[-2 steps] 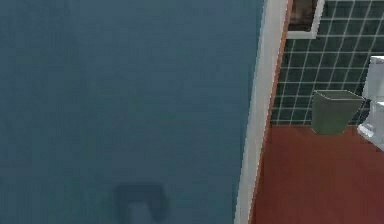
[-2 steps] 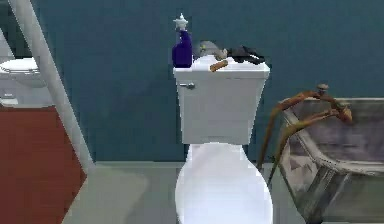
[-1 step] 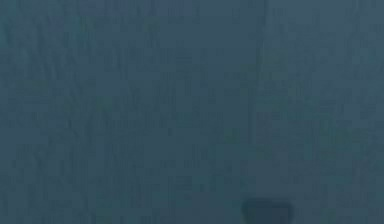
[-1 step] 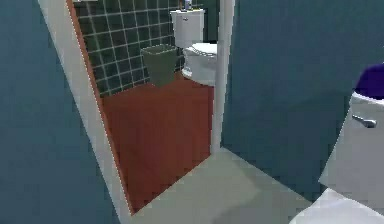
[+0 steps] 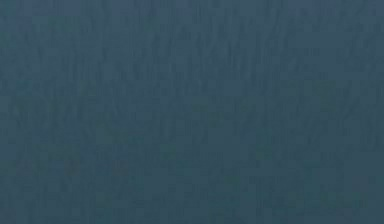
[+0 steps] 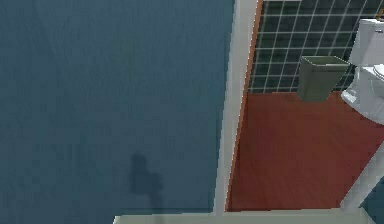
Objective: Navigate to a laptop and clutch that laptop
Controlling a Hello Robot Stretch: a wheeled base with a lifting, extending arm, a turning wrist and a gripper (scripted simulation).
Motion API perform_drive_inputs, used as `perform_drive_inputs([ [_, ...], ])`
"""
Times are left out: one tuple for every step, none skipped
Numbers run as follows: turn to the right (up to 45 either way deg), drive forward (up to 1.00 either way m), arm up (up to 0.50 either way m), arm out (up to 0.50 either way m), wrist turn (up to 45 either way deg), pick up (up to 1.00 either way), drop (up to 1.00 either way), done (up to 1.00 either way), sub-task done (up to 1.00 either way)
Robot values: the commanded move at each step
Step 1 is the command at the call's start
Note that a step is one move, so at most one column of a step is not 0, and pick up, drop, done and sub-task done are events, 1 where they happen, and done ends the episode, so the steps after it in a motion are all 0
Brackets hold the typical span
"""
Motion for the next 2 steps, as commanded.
perform_drive_inputs([
  [0.0, 0.15, 0.00, 0.00, 0.0, 0.00, 0.00, 0.00, 0.00],
  [-3.0, 0.00, 0.00, 0.00, 0.0, 0.00, 0.00, 0.00, 0.00],
])
